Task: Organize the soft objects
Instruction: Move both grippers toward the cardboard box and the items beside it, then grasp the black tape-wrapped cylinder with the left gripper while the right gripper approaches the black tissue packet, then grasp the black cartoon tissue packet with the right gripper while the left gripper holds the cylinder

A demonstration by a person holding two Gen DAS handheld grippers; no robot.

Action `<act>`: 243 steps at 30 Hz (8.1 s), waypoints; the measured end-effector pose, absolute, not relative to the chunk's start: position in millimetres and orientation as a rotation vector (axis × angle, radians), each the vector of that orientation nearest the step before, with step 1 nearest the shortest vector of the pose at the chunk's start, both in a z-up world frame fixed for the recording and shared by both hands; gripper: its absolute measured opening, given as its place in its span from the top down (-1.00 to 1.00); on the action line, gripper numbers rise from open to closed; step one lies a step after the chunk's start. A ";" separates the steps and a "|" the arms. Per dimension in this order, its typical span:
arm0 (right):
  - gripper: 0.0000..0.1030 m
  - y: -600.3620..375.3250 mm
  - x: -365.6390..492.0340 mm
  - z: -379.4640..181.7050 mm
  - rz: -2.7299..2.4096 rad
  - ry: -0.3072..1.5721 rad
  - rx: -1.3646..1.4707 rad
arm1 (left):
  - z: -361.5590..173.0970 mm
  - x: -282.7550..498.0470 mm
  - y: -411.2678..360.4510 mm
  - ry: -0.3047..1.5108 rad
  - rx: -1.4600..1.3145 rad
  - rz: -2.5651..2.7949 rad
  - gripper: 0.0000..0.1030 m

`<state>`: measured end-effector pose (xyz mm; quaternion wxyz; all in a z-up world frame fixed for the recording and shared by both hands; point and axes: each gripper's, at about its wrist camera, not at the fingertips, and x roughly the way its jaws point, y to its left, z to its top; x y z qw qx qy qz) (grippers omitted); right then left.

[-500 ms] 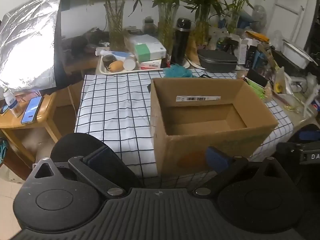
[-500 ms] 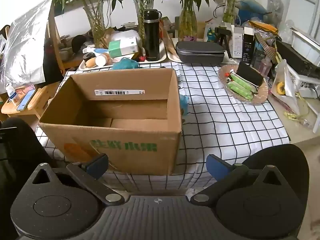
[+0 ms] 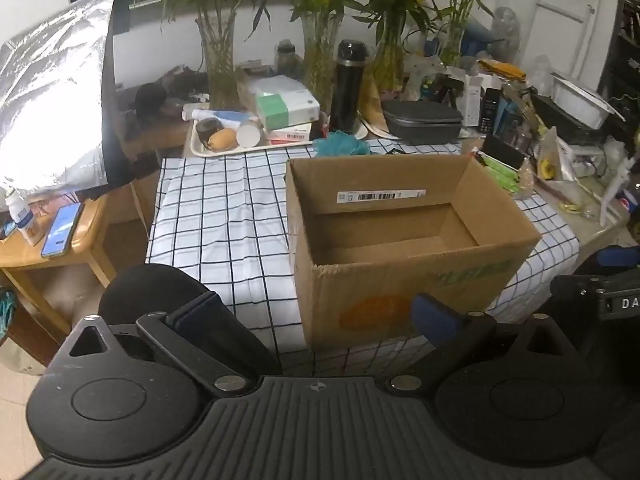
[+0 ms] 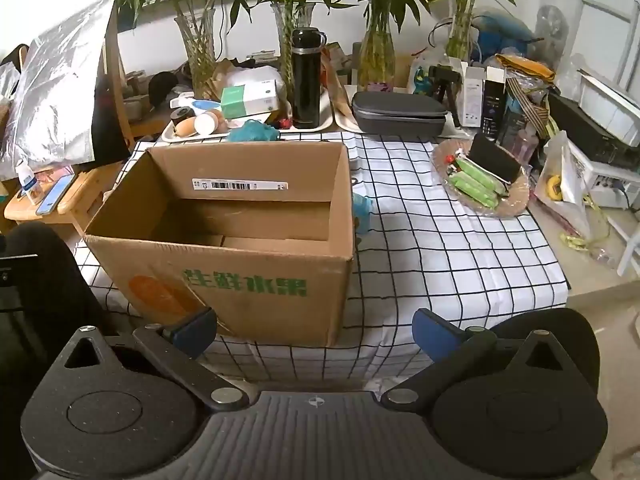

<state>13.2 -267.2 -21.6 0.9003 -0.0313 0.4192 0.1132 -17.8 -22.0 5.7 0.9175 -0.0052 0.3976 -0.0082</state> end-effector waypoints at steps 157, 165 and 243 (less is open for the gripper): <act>-1.00 -337.0 319.7 -105.2 0.289 0.813 0.117 | -168.5 318.0 80.0 1.079 -0.440 -0.254 -0.04; -1.00 -339.4 331.4 -112.0 0.287 0.843 0.152 | -181.9 329.8 66.9 1.110 -0.411 -0.273 0.22; -0.40 -266.5 342.4 -96.3 0.465 0.723 -0.257 | -92.8 289.6 78.5 0.826 -0.246 -0.130 0.30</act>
